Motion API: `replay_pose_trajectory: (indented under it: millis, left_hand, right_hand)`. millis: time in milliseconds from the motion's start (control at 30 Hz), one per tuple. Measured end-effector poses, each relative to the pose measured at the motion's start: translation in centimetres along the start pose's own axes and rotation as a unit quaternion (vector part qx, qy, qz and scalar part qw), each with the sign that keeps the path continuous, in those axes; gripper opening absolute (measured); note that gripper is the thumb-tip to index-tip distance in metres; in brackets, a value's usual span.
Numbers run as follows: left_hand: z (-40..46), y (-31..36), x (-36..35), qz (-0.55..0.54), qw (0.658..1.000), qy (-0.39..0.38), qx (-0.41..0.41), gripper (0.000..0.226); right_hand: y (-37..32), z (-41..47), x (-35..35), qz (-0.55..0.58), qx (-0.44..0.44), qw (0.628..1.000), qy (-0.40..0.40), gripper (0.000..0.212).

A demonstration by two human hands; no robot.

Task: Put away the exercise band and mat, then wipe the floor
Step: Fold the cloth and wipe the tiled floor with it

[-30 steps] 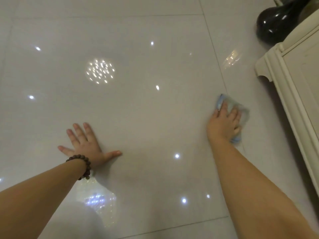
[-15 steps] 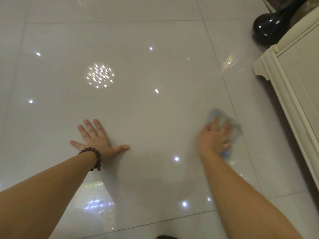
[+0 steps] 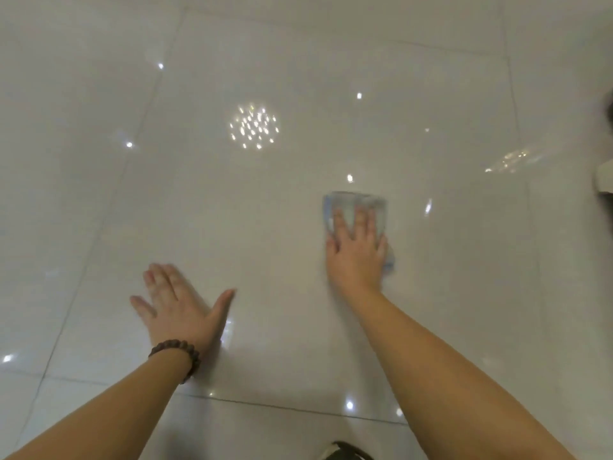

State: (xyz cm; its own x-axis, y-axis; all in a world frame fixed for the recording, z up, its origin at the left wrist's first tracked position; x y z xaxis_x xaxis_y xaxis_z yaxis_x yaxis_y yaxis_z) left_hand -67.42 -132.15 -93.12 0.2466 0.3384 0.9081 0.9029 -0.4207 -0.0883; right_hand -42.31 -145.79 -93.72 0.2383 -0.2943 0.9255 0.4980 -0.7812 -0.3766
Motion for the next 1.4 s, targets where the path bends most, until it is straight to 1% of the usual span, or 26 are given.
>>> replay_pose_trajectory:
  millis: [67,100,133,167,233,267,300,333,400,467,500,533,600,633,667,733,800,833,867,967,1033,1100,1233,1267,1333,1400]
  left_hand:
    - [0.2,-0.4,-0.3,-0.010,1.000,-0.012,0.006,0.124]
    - [0.4,-0.6,-0.4,-0.013,1.000,-0.018,0.005,0.125]
    - [0.5,-0.7,-0.5,-0.018,1.000,-0.025,0.002,0.127]
    - [0.6,-0.9,-0.6,-0.022,0.999,-0.030,-0.002,0.128]
    - [0.9,-1.1,-0.8,-0.016,0.999,-0.034,-0.005,0.132]
    - [0.9,-1.1,-0.9,-0.012,0.999,-0.037,-0.006,0.134]
    - [0.9,-1.1,-0.9,-0.012,0.999,-0.040,-0.007,0.135]
    - [1.0,-1.1,-0.9,-0.014,0.999,-0.038,-0.007,0.137]
    - [1.0,-1.1,-0.8,-0.026,0.999,-0.029,-0.005,0.138]
    - [0.9,-1.2,-0.8,-0.035,0.999,-0.024,-0.006,0.138]
    - [0.8,-1.1,-0.9,-0.035,0.999,-0.021,-0.008,0.138]
    - [0.9,-1.1,-0.9,-0.035,0.999,-0.019,-0.010,0.138]
    - [0.8,-1.0,-0.9,-0.040,0.999,-0.017,-0.013,0.139]
    - [0.8,-1.0,-0.9,-0.042,0.999,-0.015,-0.012,0.139]
    - [0.8,-1.0,-0.9,-0.041,0.999,-0.015,-0.011,0.140]
    - [0.9,-1.0,-0.8,-0.036,0.999,-0.015,-0.007,0.140]
    - [1.0,-1.1,-0.8,-0.035,0.999,-0.020,-0.004,0.140]
    - [1.0,-1.1,-0.8,-0.035,0.999,-0.023,-0.005,0.140]
    - [0.9,-1.1,-0.8,-0.032,0.999,-0.024,-0.005,0.139]
    - [0.9,-1.0,-0.9,-0.025,1.000,-0.018,-0.003,0.138]
    - [1.0,-1.0,-1.0,-0.022,1.000,-0.014,-0.002,0.138]
    - [1.0,-1.0,-1.1,-0.021,1.000,-0.018,-0.003,0.138]
    - [1.1,-1.0,-0.9,-0.029,0.999,-0.027,-0.007,0.134]
    - [1.1,-1.0,-0.9,-0.031,0.999,-0.029,-0.004,0.134]
    - [1.1,-1.0,-0.8,-0.033,0.999,-0.032,0.000,0.135]
    - [1.2,-0.9,-0.8,-0.024,0.999,-0.040,-0.003,0.135]
  right_hand:
    - [-4.4,-3.4,-2.3,-0.028,0.288,0.952,-0.097,0.045]
    - [-4.3,-3.3,-2.3,-0.045,0.361,0.922,-0.129,0.044]
    - [-3.1,-1.7,-2.0,-0.049,0.367,0.920,-0.128,0.045]
    - [-1.5,0.4,-1.4,-0.052,0.304,0.945,-0.107,0.047]
    - [2.1,4.7,0.7,-0.010,0.029,0.999,-0.025,0.049]
    - [3.0,5.2,0.9,0.008,-0.091,0.996,0.000,0.049]
    - [2.5,4.3,0.6,0.011,-0.143,0.990,0.014,0.049]
    - [1.2,2.3,0.0,-0.004,-0.111,0.994,0.026,0.049]
    - [-2.0,-3.7,-1.6,-0.014,0.112,0.994,-0.014,0.048]
    - [-1.9,-7.6,-1.5,-0.046,0.351,0.929,-0.108,0.045]
    - [-0.7,-6.2,-0.9,-0.057,0.398,0.908,-0.118,0.044]
    - [0.7,-3.5,-0.4,-0.070,0.371,0.919,-0.111,0.046]
    - [2.4,2.8,1.3,-0.035,0.109,0.992,-0.051,0.054]
    - [2.4,3.7,1.0,-0.027,0.002,0.999,-0.029,0.057]
    - [1.2,2.8,0.4,-0.022,-0.026,0.999,-0.016,0.057]
    - [-2.3,-2.1,-1.3,-0.033,0.114,0.993,-0.016,0.052]
    - [-3.4,-5.7,-1.7,-0.043,0.293,0.952,-0.078,0.047]
    - [-3.0,-4.6,-1.5,-0.041,0.322,0.941,-0.098,0.047]
    - [-2.3,-2.1,-1.1,-0.037,0.299,0.949,-0.095,0.049]
    - [-0.9,6.6,-0.3,-0.041,0.113,0.992,-0.032,0.057]
    - [-2.3,10.6,-1.0,-0.029,0.049,0.998,-0.012,0.056]
    - [-6.1,11.5,-2.7,-0.029,0.093,0.995,-0.023,0.055]
    - [-8.6,3.1,-4.9,0.015,0.388,0.915,-0.112,0.051]
    - [-6.8,1.0,-4.3,0.017,0.396,0.907,-0.142,0.048]
    - [-3.0,1.5,-2.1,0.025,0.353,0.931,-0.085,0.047]
    - [-1.6,6.5,-0.9,0.015,0.175,0.984,-0.026,0.048]
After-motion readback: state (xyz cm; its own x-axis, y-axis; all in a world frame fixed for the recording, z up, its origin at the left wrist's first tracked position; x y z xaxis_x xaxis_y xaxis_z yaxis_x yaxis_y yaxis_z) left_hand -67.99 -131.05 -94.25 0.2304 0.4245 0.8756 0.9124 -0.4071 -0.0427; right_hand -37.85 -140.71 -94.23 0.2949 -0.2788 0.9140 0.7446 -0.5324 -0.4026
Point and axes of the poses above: each hand's wrist, its own z-axis towards the middle knuckle, its own x-axis out of the back of the hand, y = z × x, the point moved 3 cm from there along z, towards the middle knuckle, and after that the axes turned 7 degrees about z, right-handed, at the moved point
